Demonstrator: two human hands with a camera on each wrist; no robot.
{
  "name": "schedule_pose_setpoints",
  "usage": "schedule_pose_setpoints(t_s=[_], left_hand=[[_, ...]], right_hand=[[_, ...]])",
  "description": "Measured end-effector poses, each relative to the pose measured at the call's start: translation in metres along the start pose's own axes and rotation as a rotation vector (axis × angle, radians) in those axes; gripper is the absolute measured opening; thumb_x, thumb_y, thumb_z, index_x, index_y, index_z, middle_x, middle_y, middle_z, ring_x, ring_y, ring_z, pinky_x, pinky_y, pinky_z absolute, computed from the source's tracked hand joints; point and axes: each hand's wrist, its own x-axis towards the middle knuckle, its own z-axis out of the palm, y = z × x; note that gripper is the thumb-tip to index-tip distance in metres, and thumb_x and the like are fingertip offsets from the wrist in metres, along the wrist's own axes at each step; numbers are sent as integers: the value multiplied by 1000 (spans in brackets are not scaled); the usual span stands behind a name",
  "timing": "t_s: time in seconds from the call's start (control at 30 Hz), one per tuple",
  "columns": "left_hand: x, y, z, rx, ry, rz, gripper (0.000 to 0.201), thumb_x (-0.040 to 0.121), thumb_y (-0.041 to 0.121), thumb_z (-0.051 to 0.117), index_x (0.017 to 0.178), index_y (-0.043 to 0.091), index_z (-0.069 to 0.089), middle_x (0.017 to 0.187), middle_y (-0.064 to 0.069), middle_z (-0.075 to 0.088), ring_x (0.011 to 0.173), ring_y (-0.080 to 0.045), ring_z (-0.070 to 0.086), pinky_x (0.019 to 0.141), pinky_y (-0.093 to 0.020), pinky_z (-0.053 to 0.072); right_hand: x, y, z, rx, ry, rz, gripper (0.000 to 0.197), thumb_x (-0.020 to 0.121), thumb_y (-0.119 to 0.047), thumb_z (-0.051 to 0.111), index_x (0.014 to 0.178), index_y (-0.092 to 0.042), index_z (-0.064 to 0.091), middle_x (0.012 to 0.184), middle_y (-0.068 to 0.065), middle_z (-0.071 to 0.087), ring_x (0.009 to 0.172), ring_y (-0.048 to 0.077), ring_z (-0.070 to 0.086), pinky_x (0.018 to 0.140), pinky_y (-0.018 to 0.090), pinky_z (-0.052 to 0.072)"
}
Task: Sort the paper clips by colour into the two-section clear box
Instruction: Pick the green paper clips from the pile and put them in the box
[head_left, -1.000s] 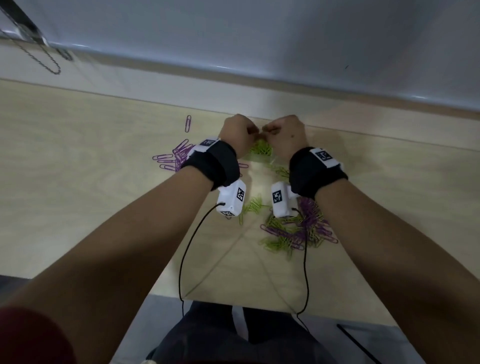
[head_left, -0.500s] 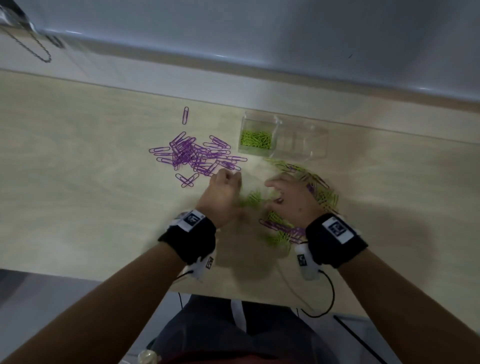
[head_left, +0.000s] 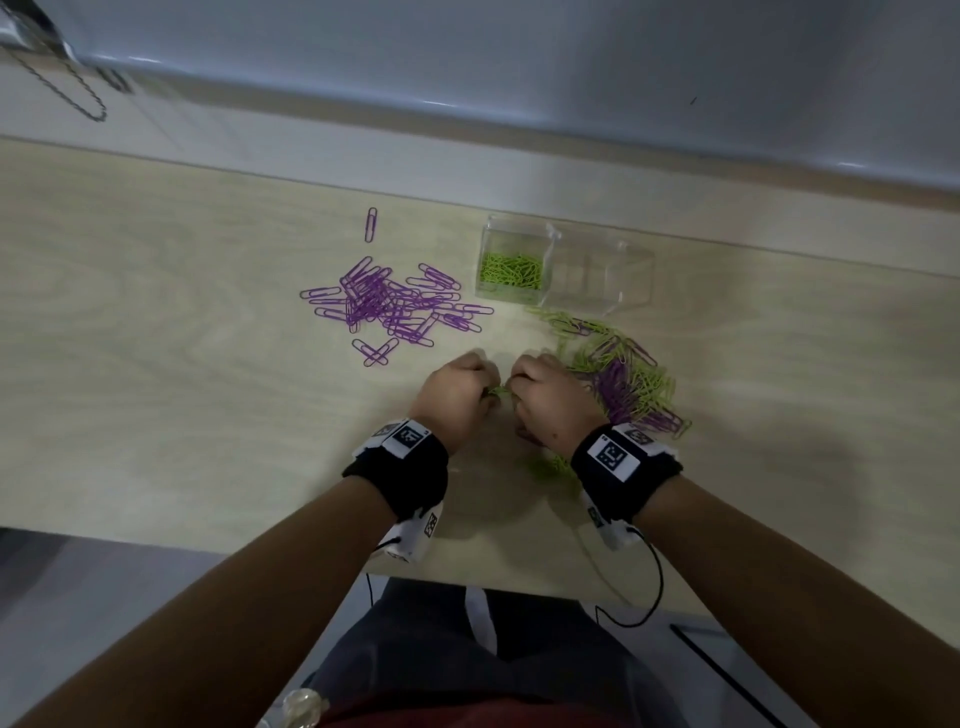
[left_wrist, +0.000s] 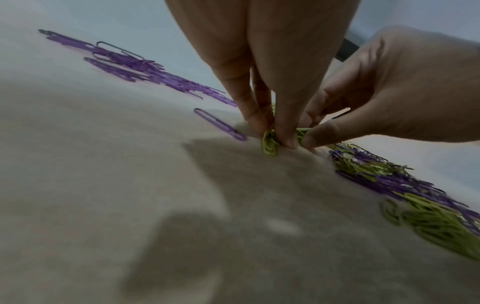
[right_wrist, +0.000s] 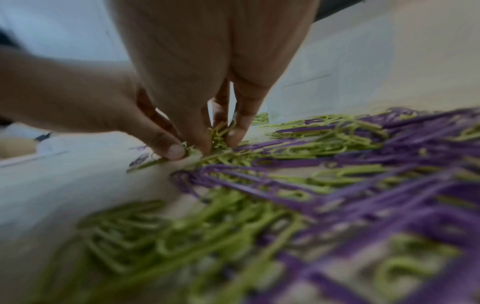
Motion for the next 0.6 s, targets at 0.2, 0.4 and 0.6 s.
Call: schedule_pose_setpoints(t_s=[0.2,0.4,0.6], left_hand=[[6,8,0,177,-41,102,11,73,7,56,77,-1,62,77,-20,62,64,-37,62,50,-38,53],[19,8,-17,98,-48,2,3,78,12,57,78,12,54,81,-8,59,76,-33,57,62,-31,40],[33,19,-51,-337,196,-144,13,73,2,61,75,9,72,76,-1,71,64,-12,61,63,-9,46]], right_hand=[[-3,10,-15,31,-5,4,16,71,0,66,87,4,68,89,19,62,84,37,58,72,43,52],[0,13,-54,757,252,484,11,76,-4,74,87,-3,73,83,11,71,70,13,63,69,22,53],[52,13,-120,1014,444,436,15,68,6,75,82,4,71,68,13,67,60,17,62,64,30,56]])
